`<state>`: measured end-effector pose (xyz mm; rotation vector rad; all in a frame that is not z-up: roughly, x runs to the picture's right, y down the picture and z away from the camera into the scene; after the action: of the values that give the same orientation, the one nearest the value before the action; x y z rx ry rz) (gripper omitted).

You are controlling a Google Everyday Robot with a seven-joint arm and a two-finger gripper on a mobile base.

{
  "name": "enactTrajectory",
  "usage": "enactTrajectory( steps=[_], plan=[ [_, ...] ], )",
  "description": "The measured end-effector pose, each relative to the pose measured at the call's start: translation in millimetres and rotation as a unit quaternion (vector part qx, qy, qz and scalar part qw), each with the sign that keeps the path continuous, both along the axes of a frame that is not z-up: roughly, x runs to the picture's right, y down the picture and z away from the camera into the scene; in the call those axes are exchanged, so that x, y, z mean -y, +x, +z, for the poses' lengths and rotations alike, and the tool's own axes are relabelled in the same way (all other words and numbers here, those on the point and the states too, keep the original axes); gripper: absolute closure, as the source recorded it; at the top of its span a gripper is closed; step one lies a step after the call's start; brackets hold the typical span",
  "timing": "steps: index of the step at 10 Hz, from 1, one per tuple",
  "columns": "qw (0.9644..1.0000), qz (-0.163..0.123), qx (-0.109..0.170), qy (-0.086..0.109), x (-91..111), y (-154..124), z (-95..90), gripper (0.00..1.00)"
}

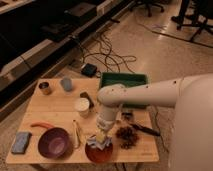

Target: Wipe red bowl with towel

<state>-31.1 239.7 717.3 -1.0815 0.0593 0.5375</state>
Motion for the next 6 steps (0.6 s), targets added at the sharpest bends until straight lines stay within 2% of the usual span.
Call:
enactTrajectory(
  steps=[3, 6],
  plan=[
    [0.9999, -0.010, 0.006, 0.003, 9, -11, 3.0, 1.00],
    [0.9992, -0.026, 0.031, 0.004, 12, -29, -2.7, 1.00]
  ],
)
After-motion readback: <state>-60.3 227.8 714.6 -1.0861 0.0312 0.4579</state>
